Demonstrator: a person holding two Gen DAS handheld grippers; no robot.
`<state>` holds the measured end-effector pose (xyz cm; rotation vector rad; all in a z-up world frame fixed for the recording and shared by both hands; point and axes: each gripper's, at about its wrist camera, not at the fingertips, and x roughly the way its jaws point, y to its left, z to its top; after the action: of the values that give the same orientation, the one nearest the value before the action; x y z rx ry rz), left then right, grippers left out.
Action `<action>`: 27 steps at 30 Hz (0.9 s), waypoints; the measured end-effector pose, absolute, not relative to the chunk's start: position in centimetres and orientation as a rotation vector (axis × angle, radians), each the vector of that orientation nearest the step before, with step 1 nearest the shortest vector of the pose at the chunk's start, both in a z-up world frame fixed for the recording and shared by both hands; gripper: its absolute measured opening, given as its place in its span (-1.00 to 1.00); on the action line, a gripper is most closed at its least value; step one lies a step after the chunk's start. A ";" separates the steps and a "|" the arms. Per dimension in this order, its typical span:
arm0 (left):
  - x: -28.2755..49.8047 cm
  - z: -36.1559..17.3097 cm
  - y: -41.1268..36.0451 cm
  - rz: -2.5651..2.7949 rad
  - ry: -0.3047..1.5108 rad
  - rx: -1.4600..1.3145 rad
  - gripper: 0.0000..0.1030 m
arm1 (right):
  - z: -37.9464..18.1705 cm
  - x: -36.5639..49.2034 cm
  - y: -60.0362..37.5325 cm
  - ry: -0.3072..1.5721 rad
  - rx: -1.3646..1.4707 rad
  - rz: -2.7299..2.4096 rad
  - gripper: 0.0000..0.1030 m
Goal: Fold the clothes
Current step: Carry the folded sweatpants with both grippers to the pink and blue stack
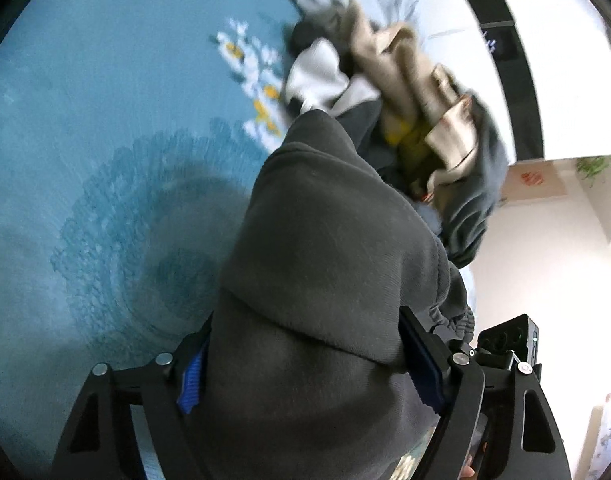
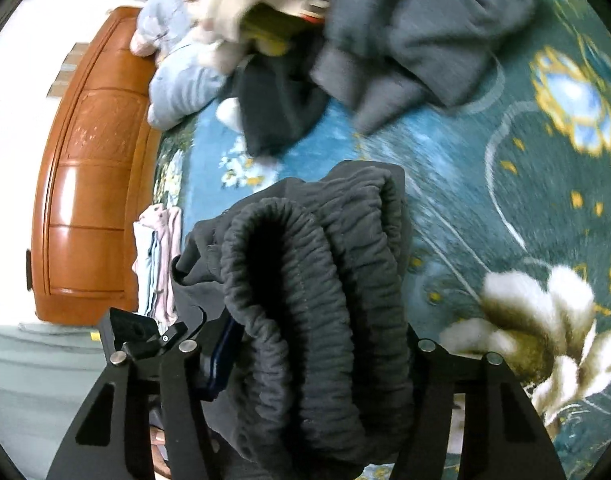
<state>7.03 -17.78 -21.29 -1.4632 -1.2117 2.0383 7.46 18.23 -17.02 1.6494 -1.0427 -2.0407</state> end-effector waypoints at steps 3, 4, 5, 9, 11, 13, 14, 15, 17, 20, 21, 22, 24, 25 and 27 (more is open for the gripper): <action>8.0 -20.1 -19.8 2.065 -1.298 -1.344 0.61 | -14.6 6.1 16.4 -0.943 1.622 -2.065 0.21; 8.5 -19.7 -20.6 2.078 -1.326 -1.305 0.61 | -13.7 5.6 15.7 -0.902 1.612 -2.073 0.21; 8.9 -19.3 -21.4 2.091 -1.353 -1.267 0.61 | -12.6 5.2 14.9 -0.854 1.606 -2.078 0.21; 11.3 -17.6 -25.3 2.187 -1.449 -1.112 0.61 | -9.3 3.8 10.8 -0.701 1.559 -2.072 0.21; 11.9 -17.3 -27.1 2.212 -1.503 -1.075 0.61 | -8.1 3.1 8.6 -0.644 1.523 -2.055 0.21; 12.3 -17.0 -29.1 2.232 -1.555 -1.048 0.61 | -7.5 2.0 6.0 -0.581 1.528 -2.021 0.21; 12.4 -16.8 -30.2 2.243 -1.575 -1.033 0.61 | -7.3 1.5 5.0 -0.554 1.533 -2.006 0.21; 12.6 -16.3 -31.5 2.270 -1.577 -1.014 0.61 | -7.0 1.0 3.9 -0.526 1.538 -1.991 0.21; 13.1 -15.2 -34.2 2.332 -1.571 -0.973 0.62 | -6.6 -0.2 1.3 -0.476 1.532 -1.952 0.21; 13.5 -13.3 -38.9 2.433 -1.588 -0.926 0.62 | -5.6 -2.3 -4.3 -0.401 1.498 -1.866 0.21; 13.5 -12.6 -40.7 2.476 -1.592 -0.906 0.62 | -5.3 -2.9 -6.1 -0.390 1.487 -1.849 0.21; 13.6 -11.9 -42.6 2.519 -1.595 -0.886 0.62 | -5.3 -3.7 -7.8 -0.385 1.473 -1.831 0.21; 13.5 -10.8 -45.8 2.579 -1.598 -0.852 0.62 | -4.8 -5.2 -11.8 -0.364 1.447 -1.784 0.21; 13.4 -10.2 -47.4 2.607 -1.599 -0.836 0.62 | -4.6 -6.0 -13.8 -0.349 1.435 -1.759 0.21; 13.2 -9.3 -50.4 2.659 -1.603 -0.802 0.62 | -4.1 -7.6 -17.8 -0.316 1.410 -1.710 0.21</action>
<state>13.22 -50.44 -9.31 -0.8019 -1.6031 2.6587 -7.56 -17.83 -4.05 1.4099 -0.3160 -1.7103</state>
